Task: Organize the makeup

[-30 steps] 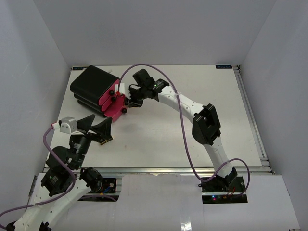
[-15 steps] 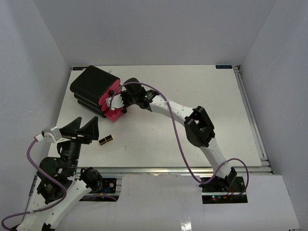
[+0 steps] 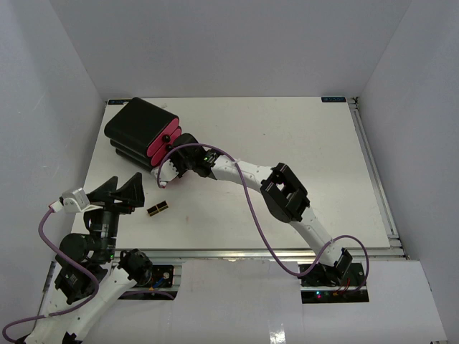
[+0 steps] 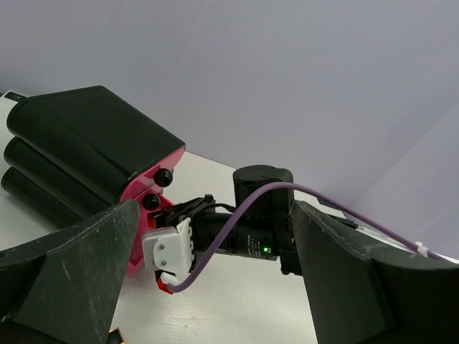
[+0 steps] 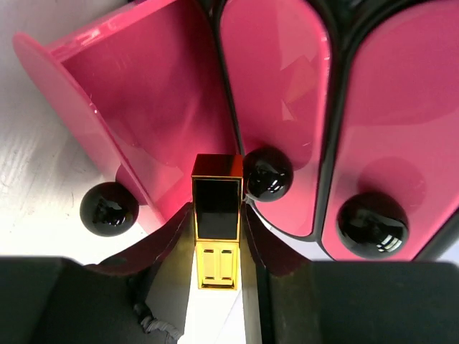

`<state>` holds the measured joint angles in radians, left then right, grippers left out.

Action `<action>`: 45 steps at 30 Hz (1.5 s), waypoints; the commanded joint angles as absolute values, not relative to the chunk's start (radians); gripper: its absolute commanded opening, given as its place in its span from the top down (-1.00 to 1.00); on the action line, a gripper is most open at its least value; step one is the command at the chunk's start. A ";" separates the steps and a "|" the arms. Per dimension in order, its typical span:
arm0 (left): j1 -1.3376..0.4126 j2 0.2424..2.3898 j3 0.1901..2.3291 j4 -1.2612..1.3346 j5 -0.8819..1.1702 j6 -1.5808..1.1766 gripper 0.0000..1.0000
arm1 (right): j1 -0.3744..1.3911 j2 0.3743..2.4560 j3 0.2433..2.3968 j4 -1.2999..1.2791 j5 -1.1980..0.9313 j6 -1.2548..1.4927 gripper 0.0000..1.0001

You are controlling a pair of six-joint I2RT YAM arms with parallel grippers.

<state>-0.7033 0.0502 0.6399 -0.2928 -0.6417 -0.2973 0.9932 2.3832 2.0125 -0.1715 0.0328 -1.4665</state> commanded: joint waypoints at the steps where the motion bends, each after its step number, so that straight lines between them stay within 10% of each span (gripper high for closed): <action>1: -0.698 0.060 0.641 -0.308 -0.641 -0.302 -0.96 | 0.996 2.397 2.011 -0.088 0.067 -1.518 0.21; 5: -0.698 0.060 0.641 -0.307 -0.640 -0.302 -0.96 | 0.997 2.399 2.011 -0.072 0.080 -1.516 -0.35; 10: -0.698 0.068 0.639 -0.308 -0.636 -0.305 -0.96 | 0.998 2.334 1.956 -0.074 0.091 -1.488 -0.60; 27: -0.698 0.256 0.655 -0.312 -0.550 -0.336 -0.96 | 0.917 1.764 1.499 -0.397 0.016 -1.114 -0.60; 45: -0.695 0.744 0.719 -0.372 -0.176 -0.705 -0.96 | 0.254 1.193 0.892 -0.347 -0.838 -0.558 -0.70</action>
